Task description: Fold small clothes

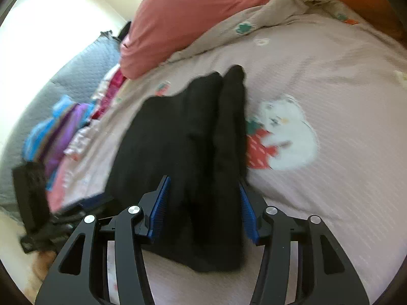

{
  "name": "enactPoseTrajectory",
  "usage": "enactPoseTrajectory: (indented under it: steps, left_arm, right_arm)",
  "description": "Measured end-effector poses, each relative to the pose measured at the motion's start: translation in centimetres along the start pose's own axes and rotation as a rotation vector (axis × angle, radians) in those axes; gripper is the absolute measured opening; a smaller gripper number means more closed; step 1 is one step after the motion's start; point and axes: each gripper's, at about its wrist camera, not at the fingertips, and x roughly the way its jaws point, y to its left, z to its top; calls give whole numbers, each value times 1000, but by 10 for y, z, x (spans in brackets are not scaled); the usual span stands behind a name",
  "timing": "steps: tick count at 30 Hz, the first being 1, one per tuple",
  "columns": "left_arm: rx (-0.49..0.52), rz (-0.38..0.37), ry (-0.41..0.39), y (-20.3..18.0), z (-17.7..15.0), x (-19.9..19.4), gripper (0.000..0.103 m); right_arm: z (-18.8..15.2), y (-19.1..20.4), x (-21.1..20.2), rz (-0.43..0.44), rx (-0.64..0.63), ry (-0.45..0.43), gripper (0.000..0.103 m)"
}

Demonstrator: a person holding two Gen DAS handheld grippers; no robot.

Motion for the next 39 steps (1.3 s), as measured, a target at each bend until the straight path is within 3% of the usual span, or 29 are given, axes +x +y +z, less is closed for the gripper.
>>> enactPoseTrajectory:
  steps: [7, 10, 16, 20, 26, 27, 39]
  left_arm:
    - [-4, 3, -1, 0, -8, -2, 69]
    - [9, 12, -9, -2, -10, -8, 69]
    - [16, 16, -29, -4, -13, -18, 69]
    - [20, 22, -47, -5, -14, -26, 69]
    - [41, 39, -98, -7, -18, -47, 89]
    - [40, 40, -105, -7, -19, -50, 93]
    - [51, 55, -182, -6, -45, -92, 93]
  right_arm:
    - [-9, -3, -3, 11, 63, -8, 43]
    - [-11, 8, -14, -33, 20, -21, 56]
    - [-22, 28, -35, -107, -64, -69, 67]
    - [-29, 38, -54, -157, -100, -127, 80]
    - [-41, 53, -86, -213, -145, -239, 95]
    - [-44, 56, -92, -217, -152, -263, 96]
    - [-79, 80, -125, -306, -221, -343, 98]
